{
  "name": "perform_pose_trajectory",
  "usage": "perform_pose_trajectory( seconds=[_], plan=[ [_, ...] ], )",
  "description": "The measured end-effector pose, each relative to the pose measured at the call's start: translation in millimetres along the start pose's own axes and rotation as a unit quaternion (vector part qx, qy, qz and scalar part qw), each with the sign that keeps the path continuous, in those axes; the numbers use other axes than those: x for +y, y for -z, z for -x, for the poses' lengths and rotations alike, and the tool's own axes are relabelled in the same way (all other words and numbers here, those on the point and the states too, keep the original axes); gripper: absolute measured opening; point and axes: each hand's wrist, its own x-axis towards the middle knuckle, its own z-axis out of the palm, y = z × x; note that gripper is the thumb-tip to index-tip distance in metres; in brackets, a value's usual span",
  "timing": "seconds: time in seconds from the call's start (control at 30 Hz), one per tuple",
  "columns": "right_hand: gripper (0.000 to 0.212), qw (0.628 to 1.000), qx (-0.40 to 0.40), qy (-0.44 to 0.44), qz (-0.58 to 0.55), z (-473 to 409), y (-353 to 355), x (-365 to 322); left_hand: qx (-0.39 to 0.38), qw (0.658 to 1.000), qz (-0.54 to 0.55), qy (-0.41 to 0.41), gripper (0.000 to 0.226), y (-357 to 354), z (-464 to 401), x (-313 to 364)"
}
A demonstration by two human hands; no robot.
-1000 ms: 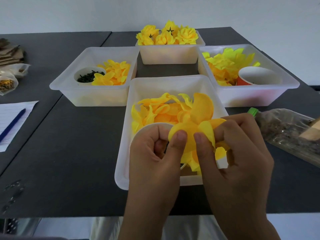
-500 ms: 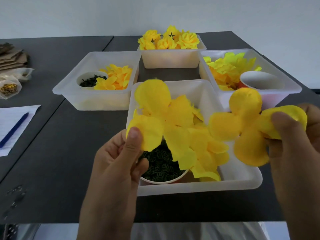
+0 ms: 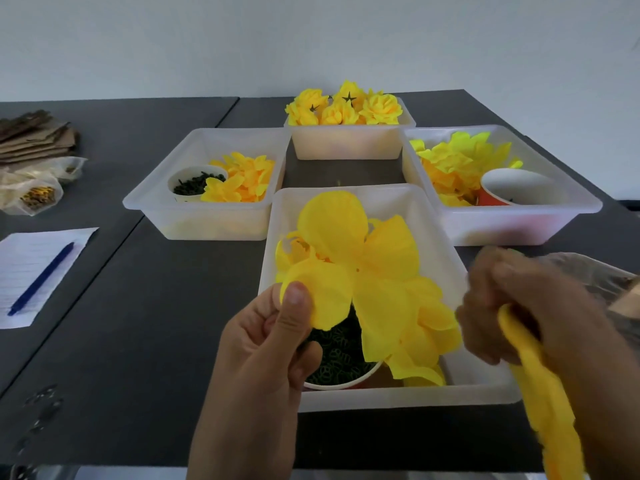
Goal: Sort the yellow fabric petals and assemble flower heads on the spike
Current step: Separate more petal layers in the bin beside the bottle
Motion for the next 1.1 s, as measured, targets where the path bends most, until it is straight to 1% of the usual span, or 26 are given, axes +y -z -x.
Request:
perform_pose_trajectory(
  seconds=[0.07,0.1,0.13,0.2,0.23,0.37,0.47,0.5,0.57,0.63,0.7,0.77,0.83,0.93,1.0,1.03,1.1],
  plan=[
    [0.041,0.995,-0.093,-0.048,0.007,-7.3,-9.1,-2.3,-0.013,1.0,-0.001,0.008,0.04,0.0,0.9,-0.4],
    [0.048,0.991,-0.117,-0.06,0.012,-11.8,-14.0,-3.2,-0.021,1.0,-0.009,0.011,0.042,0.8,1.5,-0.6],
    [0.048,0.991,-0.12,-0.064,0.008,-14.9,-17.2,-5.8,-0.032,0.999,-0.025,0.012,0.041,2.2,1.9,-1.0],
    [0.042,0.986,-0.14,-0.078,-0.055,-18.6,-16.2,-11.9,-0.053,0.996,-0.078,0.003,0.034,5.1,2.2,-0.6],
    [0.039,0.983,-0.154,-0.069,-0.074,-20.6,-15.7,-16.5,-0.058,0.993,-0.105,-0.003,0.033,6.6,1.9,-0.1],
    [0.032,0.977,-0.205,-0.052,-0.002,-28.4,-8.9,-24.0,-0.056,0.986,-0.157,-0.012,0.032,12.0,0.7,2.4],
    [0.023,0.963,-0.256,-0.083,-0.001,-28.3,-5.7,-23.7,-0.043,0.982,-0.182,-0.01,0.035,14.1,-1.3,4.4],
    [0.023,0.962,-0.262,-0.081,0.009,-27.0,-5.5,-23.8,-0.04,0.981,-0.19,-0.01,0.036,14.7,-2.5,5.5],
    [0.025,0.96,-0.265,-0.071,0.047,-25.5,-3.4,-23.1,-0.037,0.978,-0.205,-0.014,0.036,14.7,-4.9,8.5],
    [0.035,0.956,-0.273,-0.063,0.091,-25.1,-1.9,-21.5,-0.034,0.973,-0.225,-0.025,0.032,14.4,-7.9,10.1],
    [0.042,0.955,-0.269,-0.071,0.098,-24.3,-1.9,-19.5,-0.036,0.968,-0.244,-0.035,0.032,15.1,-10.7,9.5],
    [0.041,0.96,-0.255,-0.074,0.086,-23.0,-3.7,-17.5,-0.044,0.965,-0.256,-0.041,0.037,14.3,-12.0,8.5],
    [0.034,0.964,-0.24,-0.077,0.082,-21.6,-6.2,-13.9,-0.053,0.964,-0.256,-0.04,0.039,12.0,-12.7,7.5],
    [0.029,0.972,-0.205,-0.073,0.086,-20.0,-13.0,-10.0,-0.084,0.966,-0.242,-0.016,0.041,10.2,-13.6,5.6],
    [0.032,0.976,-0.179,-0.075,0.104,-19.4,-18.3,-7.6,-0.124,0.965,-0.231,0.007,0.042,6.2,-12.2,5.3],
    [0.036,0.976,-0.169,-0.08,0.113,-19.1,-20.3,-6.7,-0.135,0.961,-0.239,0.002,0.039,3.0,-11.3,4.7],
    [0.041,0.973,-0.151,-0.101,0.142,-17.7,-22.1,-7.1,-0.122,0.95,-0.284,-0.043,0.033,-4.4,-12.5,2.8]
  ],
)
